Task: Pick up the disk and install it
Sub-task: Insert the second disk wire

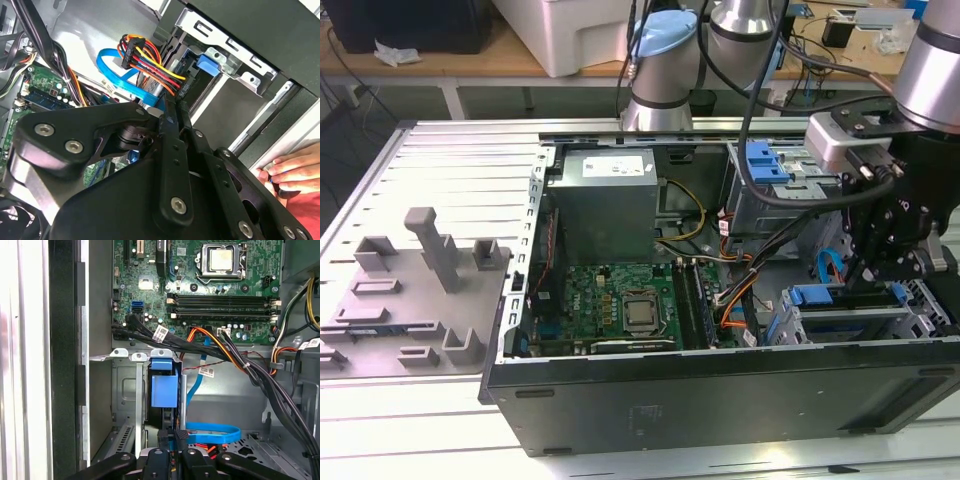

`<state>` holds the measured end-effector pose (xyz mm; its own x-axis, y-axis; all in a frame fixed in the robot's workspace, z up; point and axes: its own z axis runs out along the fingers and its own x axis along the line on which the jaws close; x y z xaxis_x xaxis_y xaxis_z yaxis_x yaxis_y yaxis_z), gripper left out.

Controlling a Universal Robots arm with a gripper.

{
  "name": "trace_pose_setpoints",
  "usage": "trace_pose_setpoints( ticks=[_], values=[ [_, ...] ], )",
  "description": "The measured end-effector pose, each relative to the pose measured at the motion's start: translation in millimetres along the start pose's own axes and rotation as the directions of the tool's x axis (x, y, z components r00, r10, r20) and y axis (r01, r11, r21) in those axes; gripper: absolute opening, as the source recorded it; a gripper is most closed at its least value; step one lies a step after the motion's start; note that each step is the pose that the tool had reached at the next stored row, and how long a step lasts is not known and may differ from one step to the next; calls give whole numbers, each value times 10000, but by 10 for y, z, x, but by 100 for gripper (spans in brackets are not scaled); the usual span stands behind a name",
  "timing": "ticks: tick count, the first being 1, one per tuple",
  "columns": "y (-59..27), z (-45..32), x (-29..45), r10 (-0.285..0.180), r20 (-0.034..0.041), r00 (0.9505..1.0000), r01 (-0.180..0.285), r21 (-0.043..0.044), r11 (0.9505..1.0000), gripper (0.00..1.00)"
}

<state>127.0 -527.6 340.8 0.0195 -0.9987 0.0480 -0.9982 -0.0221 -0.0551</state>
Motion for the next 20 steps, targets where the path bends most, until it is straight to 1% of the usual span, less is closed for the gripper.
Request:
trace_pose_setpoints(
  ticks=[20],
  values=[
    [1, 20, -1, 0, 0, 10000, 0, 1, 10000, 16]
  ],
)
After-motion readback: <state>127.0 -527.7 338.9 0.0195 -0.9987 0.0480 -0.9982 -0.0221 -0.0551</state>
